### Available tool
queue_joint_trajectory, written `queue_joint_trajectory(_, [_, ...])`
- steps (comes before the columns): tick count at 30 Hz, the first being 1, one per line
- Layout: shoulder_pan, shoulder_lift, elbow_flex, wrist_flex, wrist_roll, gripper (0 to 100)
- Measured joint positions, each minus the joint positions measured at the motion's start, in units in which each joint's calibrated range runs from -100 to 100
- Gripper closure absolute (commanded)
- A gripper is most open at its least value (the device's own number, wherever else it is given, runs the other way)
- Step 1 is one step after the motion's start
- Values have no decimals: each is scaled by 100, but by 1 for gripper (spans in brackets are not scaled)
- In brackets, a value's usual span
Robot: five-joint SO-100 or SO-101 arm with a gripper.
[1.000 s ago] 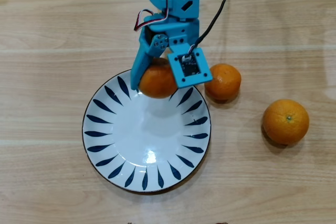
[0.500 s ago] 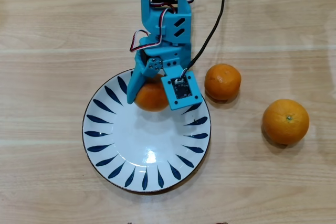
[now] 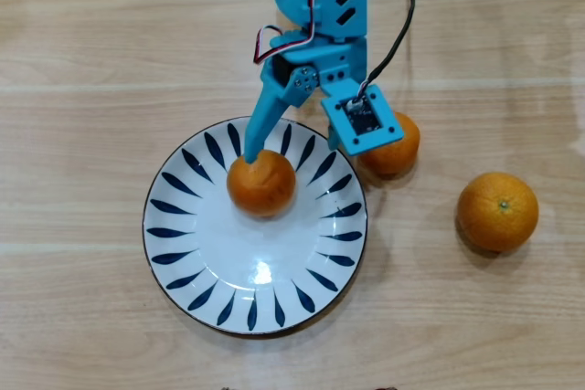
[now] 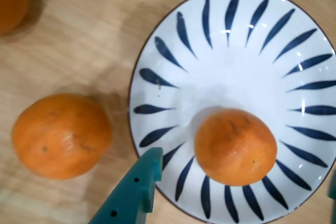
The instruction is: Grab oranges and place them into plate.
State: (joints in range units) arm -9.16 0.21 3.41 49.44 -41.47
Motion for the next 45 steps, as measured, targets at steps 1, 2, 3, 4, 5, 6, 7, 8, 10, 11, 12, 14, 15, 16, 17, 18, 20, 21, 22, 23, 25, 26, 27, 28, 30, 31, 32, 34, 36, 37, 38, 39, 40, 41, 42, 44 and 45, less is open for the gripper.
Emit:
queue_joint_trajectory(1, [-76, -85, -89, 207, 0, 70])
queue_joint_trajectory(2, [-144, -161, -186, 413, -31, 70])
queue_joint_trajectory(3, [-228, -229, -292, 629, -78, 70])
queue_joint_trajectory(4, [-329, -279, -407, 861, -130, 70])
queue_joint_trajectory(5, [-439, -330, -514, 1102, -183, 70])
queue_joint_trajectory(6, [-574, -355, -629, 1344, -240, 70])
queue_joint_trajectory(7, [-718, -355, -779, 1568, -308, 70])
queue_joint_trajectory(8, [-861, -355, -912, 1766, -381, 70])
queue_joint_trajectory(10, [-1157, -355, -1098, 1947, -527, 70])
queue_joint_trajectory(11, [-1300, -355, -1169, 1947, -589, 70])
queue_joint_trajectory(12, [-1452, -305, -1213, 1912, -647, 70])
queue_joint_trajectory(14, [-1672, -76, -1363, 1645, -720, 70])
queue_joint_trajectory(15, [-1748, 68, -1417, 1481, -736, 70])
queue_joint_trajectory(16, [-1798, 237, -1434, 1292, -751, 70])
queue_joint_trajectory(17, [-1832, 372, -1443, 1137, -767, 70])
queue_joint_trajectory(18, [-1874, 508, -1443, 1042, -809, 70])
queue_joint_trajectory(20, [-1908, 719, -1443, 965, -918, 70])
queue_joint_trajectory(21, [-1916, 787, -1443, 939, -955, 70])
queue_joint_trajectory(22, [-1916, 813, -1381, 922, -975, 70])
queue_joint_trajectory(23, [-1916, 829, -1266, 887, -991, 70])
queue_joint_trajectory(25, [-1925, 838, -921, 835, -1038, 70])
queue_joint_trajectory(26, [-1891, 838, -611, 827, -1174, 70])
queue_joint_trajectory(27, [-1857, 855, -549, 827, -1226, 70])
queue_joint_trajectory(28, [-1798, 855, -425, 818, -1304, 69])
queue_joint_trajectory(30, [-1731, 863, -177, 810, -1544, 68])
queue_joint_trajectory(31, [-1714, 872, -115, 810, -1643, 66])
queue_joint_trajectory(32, [-1688, 872, -97, 810, -1727, 64])
queue_joint_trajectory(34, [-1680, 855, -97, 810, -1810, 60])
queue_joint_trajectory(36, [-1697, 863, -89, 810, -1857, 58])
queue_joint_trajectory(37, [-1705, 863, -89, 810, -1868, 58])
queue_joint_trajectory(38, [-1705, 863, -89, 810, -1894, 58])
queue_joint_trajectory(39, [-1714, 863, -89, 810, -1930, 58])
queue_joint_trajectory(40, [-1722, 889, -89, 810, -1982, 58])
queue_joint_trajectory(41, [-1722, 906, -89, 810, -2029, 58])
queue_joint_trajectory(42, [-1722, 914, -89, 810, -2071, 58])
queue_joint_trajectory(44, [-1722, 914, -89, 810, -2160, 58])
queue_joint_trajectory(45, [-1722, 914, -71, 810, -2212, 58])
